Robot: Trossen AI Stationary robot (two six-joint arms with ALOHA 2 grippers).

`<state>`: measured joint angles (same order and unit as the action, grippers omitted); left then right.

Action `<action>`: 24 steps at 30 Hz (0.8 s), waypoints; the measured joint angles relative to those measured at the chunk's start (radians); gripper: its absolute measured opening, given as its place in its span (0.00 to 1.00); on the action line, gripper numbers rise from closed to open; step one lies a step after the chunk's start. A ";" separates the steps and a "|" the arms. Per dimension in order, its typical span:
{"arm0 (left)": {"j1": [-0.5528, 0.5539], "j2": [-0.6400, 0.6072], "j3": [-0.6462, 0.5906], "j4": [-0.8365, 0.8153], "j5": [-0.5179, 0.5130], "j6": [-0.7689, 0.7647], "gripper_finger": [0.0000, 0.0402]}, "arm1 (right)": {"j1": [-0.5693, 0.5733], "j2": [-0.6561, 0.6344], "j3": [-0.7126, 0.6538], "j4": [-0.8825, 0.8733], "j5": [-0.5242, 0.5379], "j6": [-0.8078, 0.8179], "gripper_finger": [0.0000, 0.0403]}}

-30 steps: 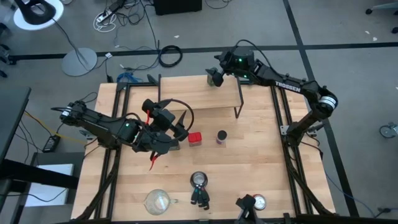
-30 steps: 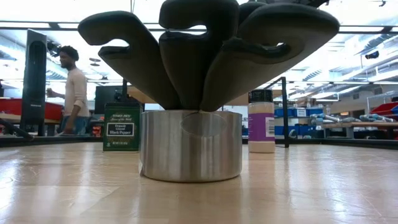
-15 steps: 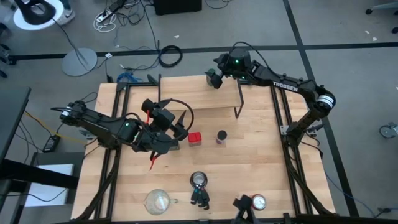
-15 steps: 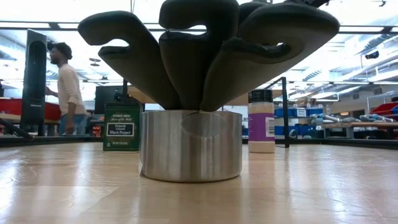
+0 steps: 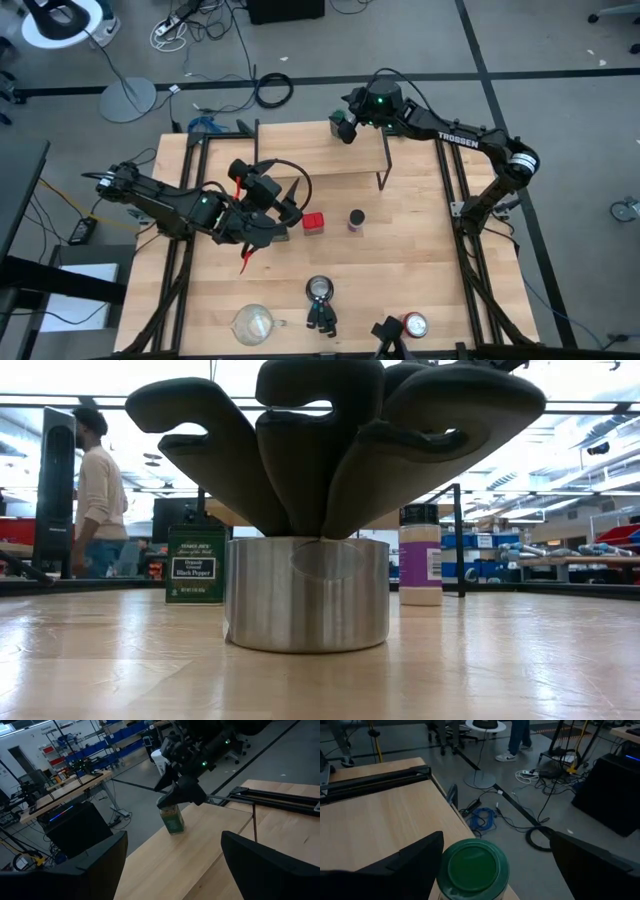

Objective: Shelf spices
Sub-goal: Remove the green seasoning bottle from the shelf

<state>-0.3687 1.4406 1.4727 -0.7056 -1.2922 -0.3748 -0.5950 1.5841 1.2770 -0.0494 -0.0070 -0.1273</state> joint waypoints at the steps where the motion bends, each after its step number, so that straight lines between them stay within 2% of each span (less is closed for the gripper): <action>1: 0.000 0.000 0.000 0.000 0.001 0.000 0.81 | 0.000 0.000 0.000 0.000 0.000 0.000 0.90; 24: 0.000 0.000 0.000 -0.005 0.003 0.001 0.81 | 0.004 0.000 -0.001 0.031 -0.012 -0.005 0.90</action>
<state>-0.3687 1.4406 1.4727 -0.7101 -1.2896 -0.3737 -0.5911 1.5845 1.2758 -0.0187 -0.0194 -0.1322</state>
